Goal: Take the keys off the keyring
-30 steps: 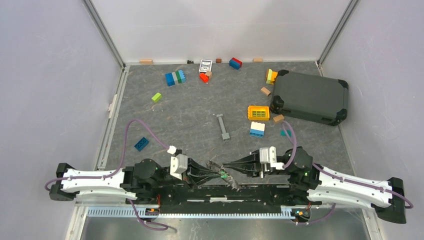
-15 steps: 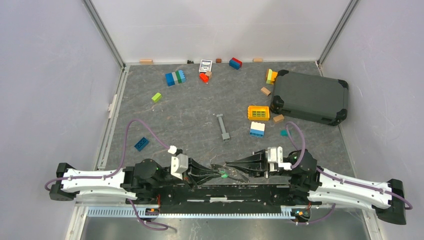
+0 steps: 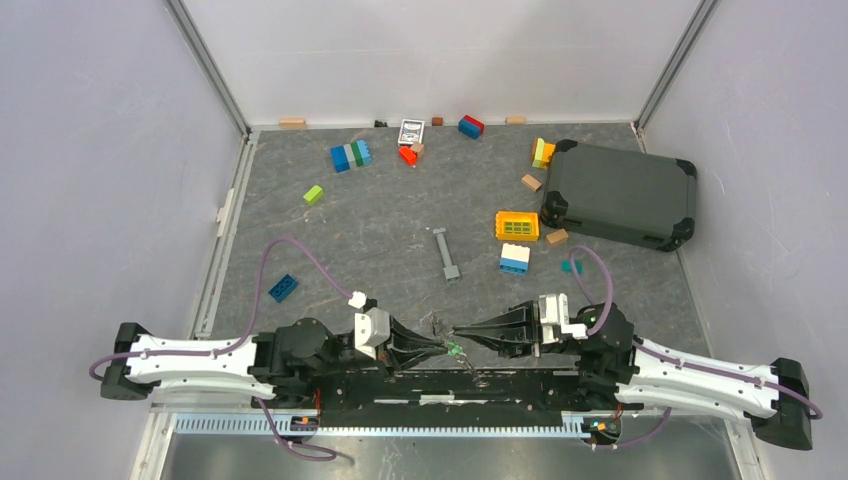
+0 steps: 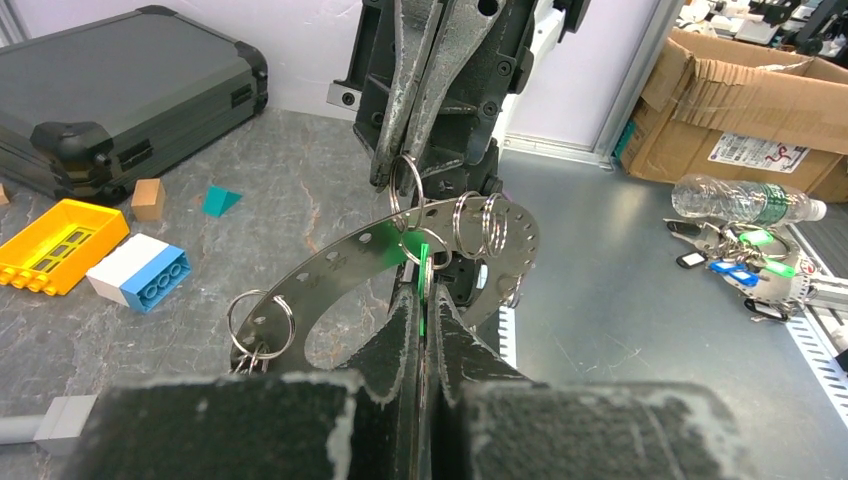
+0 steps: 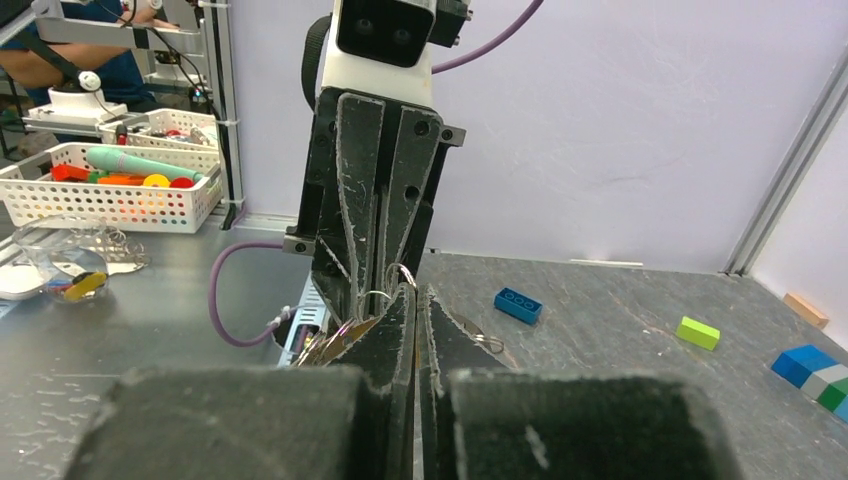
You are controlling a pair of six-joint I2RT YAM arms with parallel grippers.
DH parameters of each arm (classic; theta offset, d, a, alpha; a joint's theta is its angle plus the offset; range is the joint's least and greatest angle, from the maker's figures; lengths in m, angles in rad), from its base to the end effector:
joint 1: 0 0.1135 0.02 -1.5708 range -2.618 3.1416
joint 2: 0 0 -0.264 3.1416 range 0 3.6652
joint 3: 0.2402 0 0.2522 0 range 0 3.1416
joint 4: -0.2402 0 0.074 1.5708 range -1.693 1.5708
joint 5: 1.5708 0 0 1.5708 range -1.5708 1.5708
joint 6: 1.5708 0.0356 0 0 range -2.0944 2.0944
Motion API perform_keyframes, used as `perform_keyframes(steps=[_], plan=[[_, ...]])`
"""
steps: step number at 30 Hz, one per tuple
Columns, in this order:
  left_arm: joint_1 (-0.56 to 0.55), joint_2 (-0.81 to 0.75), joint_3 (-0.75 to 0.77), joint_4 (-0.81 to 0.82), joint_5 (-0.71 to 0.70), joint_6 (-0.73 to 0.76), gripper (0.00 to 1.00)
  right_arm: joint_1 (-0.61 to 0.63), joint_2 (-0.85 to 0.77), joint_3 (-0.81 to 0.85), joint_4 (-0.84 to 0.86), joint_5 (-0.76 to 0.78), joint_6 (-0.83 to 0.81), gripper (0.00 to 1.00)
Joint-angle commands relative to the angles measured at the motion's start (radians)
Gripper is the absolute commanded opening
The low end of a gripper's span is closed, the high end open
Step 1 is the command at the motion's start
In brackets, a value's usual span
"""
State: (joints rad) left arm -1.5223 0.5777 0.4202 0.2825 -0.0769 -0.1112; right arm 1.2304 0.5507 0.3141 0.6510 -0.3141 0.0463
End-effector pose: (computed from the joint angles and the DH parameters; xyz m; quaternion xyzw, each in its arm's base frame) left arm 0.0104 -0.1585 0.2922 0.4067 0.5219 -0.5288 0.5315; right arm 0.0384 0.1413 0.2960 -0.4099 0.3748 0.5615 0.6133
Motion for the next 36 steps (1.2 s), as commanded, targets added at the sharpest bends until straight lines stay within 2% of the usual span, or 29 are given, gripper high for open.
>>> perform_keyframes(steps=[1,6,9,11,21,29,36], plan=[[-0.003,0.017,0.046,-0.003,-0.013,0.004,0.09,0.001,-0.008,-0.008,0.160,-0.001,0.043,0.00],[-0.002,0.018,0.048,-0.006,-0.017,0.004,0.37,0.002,0.002,-0.027,0.196,-0.009,0.061,0.00],[-0.003,0.011,0.048,-0.012,-0.018,0.004,0.45,0.001,-0.002,-0.033,0.200,-0.007,0.059,0.00],[-0.001,0.005,0.049,-0.019,-0.018,0.004,0.47,0.002,-0.006,-0.033,0.199,-0.008,0.055,0.00],[-0.002,-0.063,0.038,-0.025,-0.028,0.023,0.48,0.001,-0.036,-0.036,0.171,-0.028,0.026,0.00],[-0.001,-0.114,0.005,0.069,-0.012,0.036,0.45,0.001,-0.038,-0.043,0.176,-0.052,0.026,0.00],[-0.002,-0.068,0.022,0.119,-0.010,0.061,0.35,0.001,-0.016,-0.041,0.195,-0.090,0.040,0.00]])
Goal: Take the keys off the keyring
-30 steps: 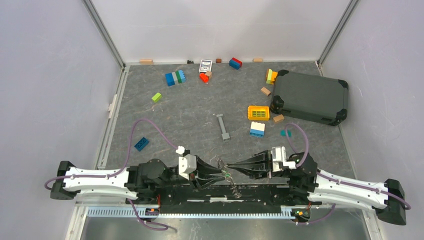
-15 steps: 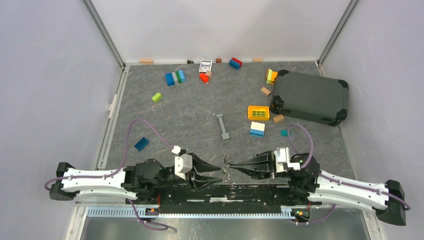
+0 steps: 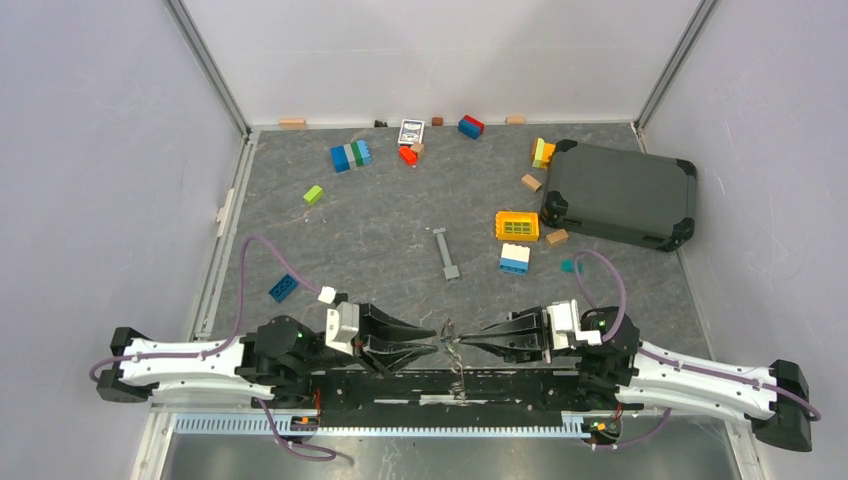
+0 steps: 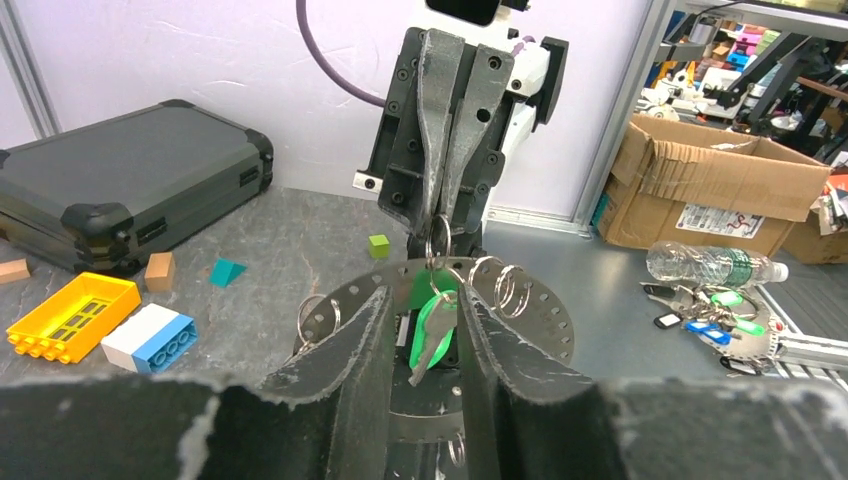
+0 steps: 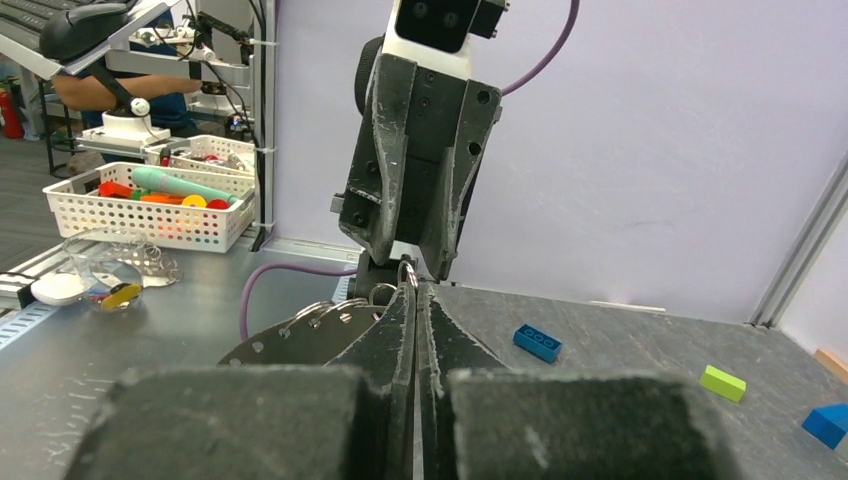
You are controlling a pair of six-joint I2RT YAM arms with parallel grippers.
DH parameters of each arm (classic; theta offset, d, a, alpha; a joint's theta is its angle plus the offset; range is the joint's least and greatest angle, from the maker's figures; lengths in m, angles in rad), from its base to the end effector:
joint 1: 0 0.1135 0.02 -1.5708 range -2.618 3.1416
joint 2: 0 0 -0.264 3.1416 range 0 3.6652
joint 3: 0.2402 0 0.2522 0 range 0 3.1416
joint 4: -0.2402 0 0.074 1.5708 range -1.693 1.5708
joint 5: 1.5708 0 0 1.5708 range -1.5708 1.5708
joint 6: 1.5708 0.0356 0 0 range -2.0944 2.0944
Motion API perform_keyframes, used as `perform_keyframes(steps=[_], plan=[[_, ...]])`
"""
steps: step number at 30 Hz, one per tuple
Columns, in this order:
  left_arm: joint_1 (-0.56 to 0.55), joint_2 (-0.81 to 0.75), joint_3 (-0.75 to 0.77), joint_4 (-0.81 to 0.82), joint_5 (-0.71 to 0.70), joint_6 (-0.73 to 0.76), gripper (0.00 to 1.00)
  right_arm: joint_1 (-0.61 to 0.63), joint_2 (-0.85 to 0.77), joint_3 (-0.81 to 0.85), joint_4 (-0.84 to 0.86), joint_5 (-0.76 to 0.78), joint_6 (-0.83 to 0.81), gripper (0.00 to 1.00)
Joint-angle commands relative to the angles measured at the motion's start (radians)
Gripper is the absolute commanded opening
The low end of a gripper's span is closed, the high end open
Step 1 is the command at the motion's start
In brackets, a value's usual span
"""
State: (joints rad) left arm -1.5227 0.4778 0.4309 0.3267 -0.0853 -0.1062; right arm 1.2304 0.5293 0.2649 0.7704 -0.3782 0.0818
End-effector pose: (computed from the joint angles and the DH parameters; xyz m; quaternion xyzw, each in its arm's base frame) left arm 0.0097 -0.1380 0.3136 0.3651 0.4786 -0.5629 0.5664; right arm 0.0337 0.1344 0.2926 -0.4068 0.3306 0.5918 0.6123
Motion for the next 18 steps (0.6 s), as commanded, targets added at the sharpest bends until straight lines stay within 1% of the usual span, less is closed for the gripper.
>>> perform_keyframes(steps=[1,7,18], plan=[[-0.002,0.043,0.015,0.079,0.000,0.060,0.33,0.001,0.007,0.010,0.076,-0.028,0.006,0.00],[-0.003,0.098,0.029,0.107,0.015,0.068,0.27,0.002,0.012,0.011,0.082,-0.037,0.013,0.00],[-0.002,0.107,0.031,0.122,0.025,0.070,0.22,0.001,0.012,0.007,0.081,-0.039,0.011,0.00]])
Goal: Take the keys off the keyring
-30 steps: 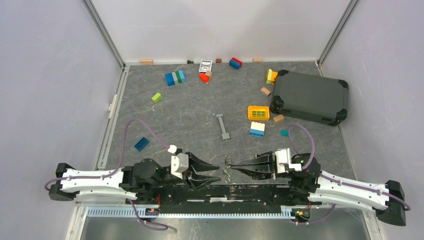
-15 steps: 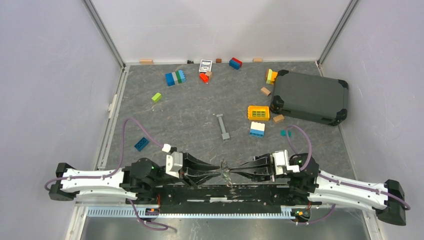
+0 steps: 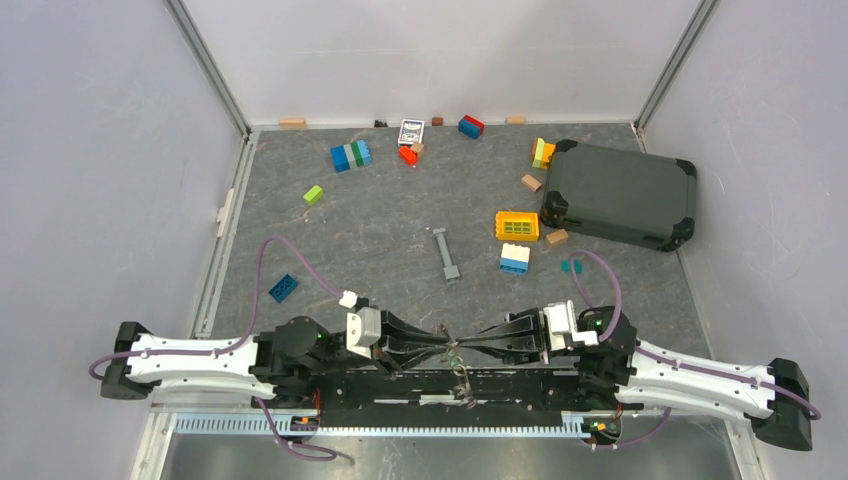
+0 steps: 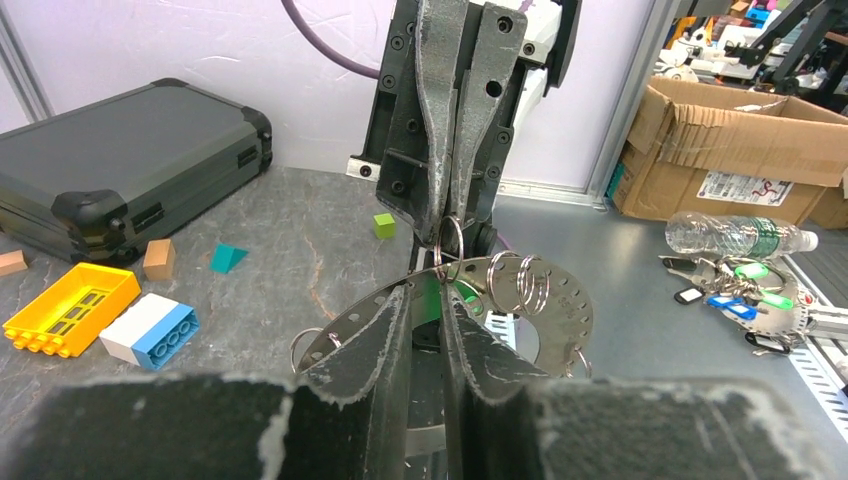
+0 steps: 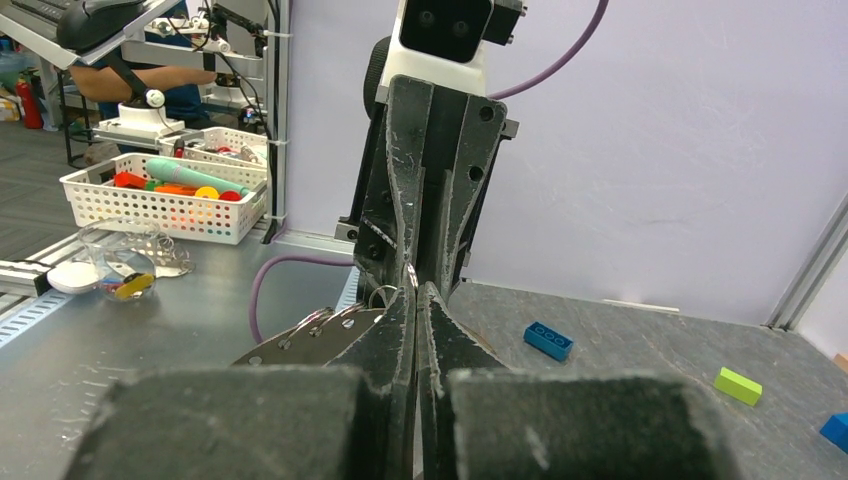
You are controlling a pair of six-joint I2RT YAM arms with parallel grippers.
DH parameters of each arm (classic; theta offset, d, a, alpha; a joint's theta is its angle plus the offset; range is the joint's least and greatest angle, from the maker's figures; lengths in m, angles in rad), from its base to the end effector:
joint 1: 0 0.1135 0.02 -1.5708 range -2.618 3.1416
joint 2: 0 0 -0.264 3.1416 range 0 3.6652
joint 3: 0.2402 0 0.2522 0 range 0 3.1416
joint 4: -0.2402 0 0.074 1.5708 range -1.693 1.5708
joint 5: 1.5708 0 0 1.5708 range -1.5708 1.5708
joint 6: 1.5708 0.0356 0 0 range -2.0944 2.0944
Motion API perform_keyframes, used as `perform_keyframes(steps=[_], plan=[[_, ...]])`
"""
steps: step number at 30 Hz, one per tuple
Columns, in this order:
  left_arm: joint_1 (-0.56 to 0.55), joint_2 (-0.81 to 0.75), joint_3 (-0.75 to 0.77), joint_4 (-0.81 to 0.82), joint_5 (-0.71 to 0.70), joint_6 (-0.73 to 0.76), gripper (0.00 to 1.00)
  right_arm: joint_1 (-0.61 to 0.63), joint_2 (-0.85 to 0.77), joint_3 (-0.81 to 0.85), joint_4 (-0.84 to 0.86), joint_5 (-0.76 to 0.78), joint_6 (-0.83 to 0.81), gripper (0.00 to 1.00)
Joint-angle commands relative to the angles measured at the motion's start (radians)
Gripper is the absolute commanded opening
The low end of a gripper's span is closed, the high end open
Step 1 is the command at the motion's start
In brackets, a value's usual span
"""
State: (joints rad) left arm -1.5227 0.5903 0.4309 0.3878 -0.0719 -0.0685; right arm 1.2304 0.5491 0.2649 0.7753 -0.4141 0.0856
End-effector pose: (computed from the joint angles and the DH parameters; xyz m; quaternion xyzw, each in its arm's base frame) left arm 0.0102 -0.1584 0.3056 0.3921 0.4830 -0.5433 0.5637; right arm 0.0335 0.1375 0.2905 -0.4207 0.3273 0.5970 0.5996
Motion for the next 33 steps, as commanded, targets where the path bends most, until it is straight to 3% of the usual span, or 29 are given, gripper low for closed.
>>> perform_keyframes(steps=[1,19,28,33], plan=[[-0.002,-0.008,0.031,0.057,0.011,0.032,0.22,0.001,-0.008,0.007,0.075,-0.005,0.007,0.00],[-0.001,-0.048,0.040,0.047,0.019,0.041,0.27,0.001,0.006,0.008,0.067,0.006,0.003,0.00],[-0.002,-0.005,0.055,0.078,0.040,0.039,0.39,0.001,0.013,0.008,0.068,0.008,0.003,0.00],[-0.002,-0.001,0.054,0.081,0.036,0.040,0.36,0.001,0.014,0.010,0.068,0.007,0.002,0.00]])
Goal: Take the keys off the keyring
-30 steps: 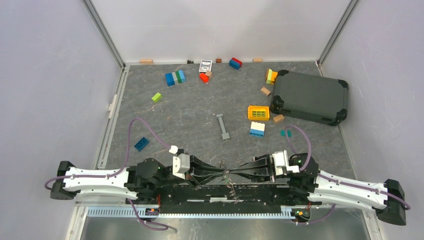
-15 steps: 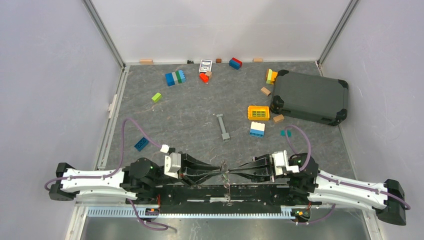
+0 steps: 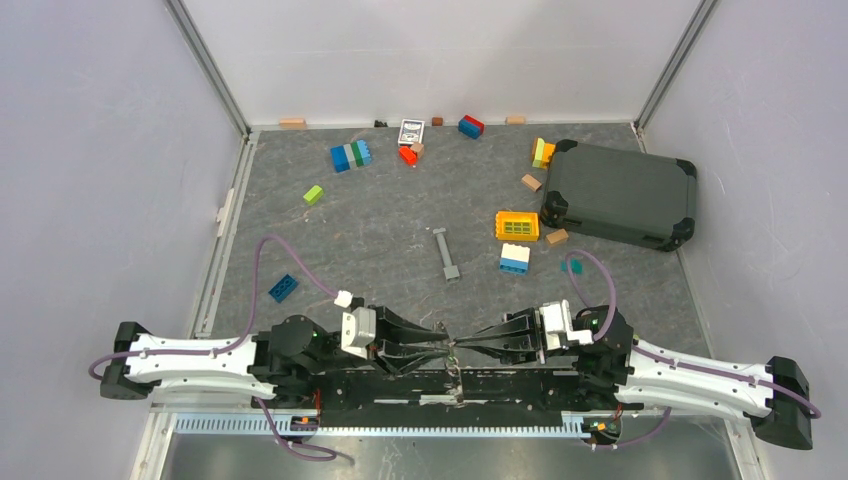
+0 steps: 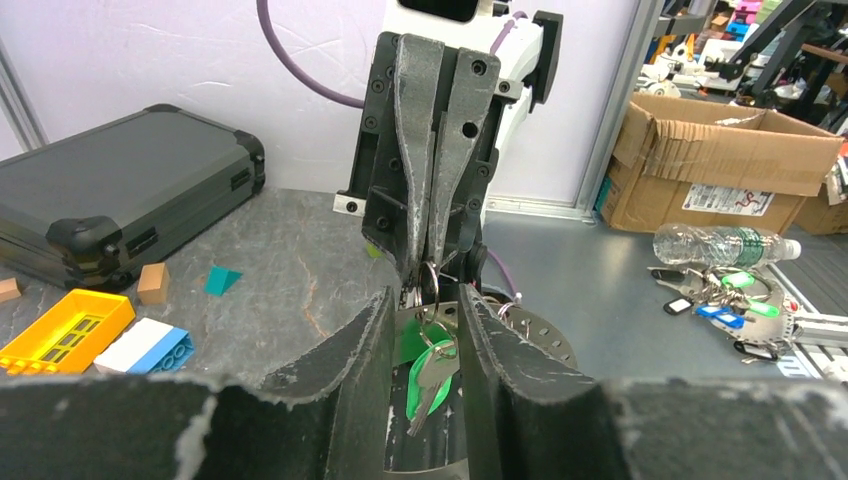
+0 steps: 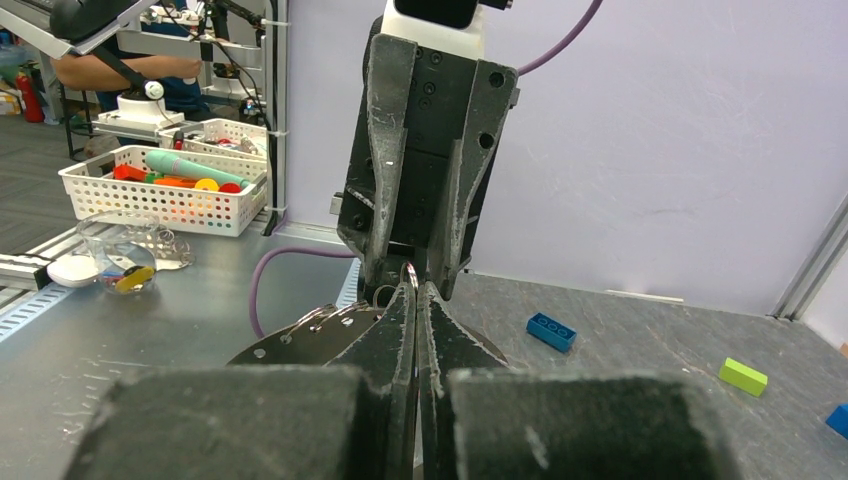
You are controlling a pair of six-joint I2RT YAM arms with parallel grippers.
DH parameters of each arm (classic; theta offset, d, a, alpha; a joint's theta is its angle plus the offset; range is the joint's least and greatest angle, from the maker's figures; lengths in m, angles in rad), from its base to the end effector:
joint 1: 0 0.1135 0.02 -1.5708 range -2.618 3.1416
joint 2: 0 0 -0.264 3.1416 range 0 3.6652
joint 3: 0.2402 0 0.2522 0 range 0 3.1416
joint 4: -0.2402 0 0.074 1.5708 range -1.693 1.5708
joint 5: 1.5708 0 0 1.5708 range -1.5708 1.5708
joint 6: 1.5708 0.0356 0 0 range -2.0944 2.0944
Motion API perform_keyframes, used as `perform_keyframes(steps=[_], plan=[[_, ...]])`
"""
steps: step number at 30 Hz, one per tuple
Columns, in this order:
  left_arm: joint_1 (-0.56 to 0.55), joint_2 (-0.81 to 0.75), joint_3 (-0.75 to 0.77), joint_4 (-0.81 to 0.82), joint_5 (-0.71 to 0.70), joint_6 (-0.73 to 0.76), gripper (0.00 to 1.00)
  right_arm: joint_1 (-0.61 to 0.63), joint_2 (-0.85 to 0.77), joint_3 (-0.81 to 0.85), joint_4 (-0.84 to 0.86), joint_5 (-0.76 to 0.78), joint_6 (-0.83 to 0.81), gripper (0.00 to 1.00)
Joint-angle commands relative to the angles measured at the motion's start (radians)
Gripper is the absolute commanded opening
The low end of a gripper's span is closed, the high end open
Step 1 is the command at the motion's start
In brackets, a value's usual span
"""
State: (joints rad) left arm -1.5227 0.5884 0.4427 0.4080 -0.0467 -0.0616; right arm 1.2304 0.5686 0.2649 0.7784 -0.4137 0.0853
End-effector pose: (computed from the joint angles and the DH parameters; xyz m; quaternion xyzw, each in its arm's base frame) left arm 0.0092 -0.1570 0.3122 0.3922 0.4655 -0.5547 0.5673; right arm 0.0346 0.1406 0.2884 -0.4236 0.3336 0.5954 0.5956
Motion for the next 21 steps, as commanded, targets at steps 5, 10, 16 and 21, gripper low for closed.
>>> perform_keyframes(steps=[5,10,16,21], plan=[[-0.002,0.008,0.040,0.071,0.009,0.034,0.27,0.001,-0.004,0.011,0.067,0.003,0.004,0.00],[-0.002,0.017,0.039,0.074,0.012,0.034,0.24,0.001,0.000,0.010,0.076,0.001,0.009,0.00],[-0.002,0.027,0.033,0.078,0.013,0.029,0.23,0.001,0.001,0.007,0.088,0.004,0.018,0.00],[-0.002,0.030,0.024,0.087,0.012,0.026,0.21,0.001,-0.001,0.003,0.104,0.007,0.030,0.00]])
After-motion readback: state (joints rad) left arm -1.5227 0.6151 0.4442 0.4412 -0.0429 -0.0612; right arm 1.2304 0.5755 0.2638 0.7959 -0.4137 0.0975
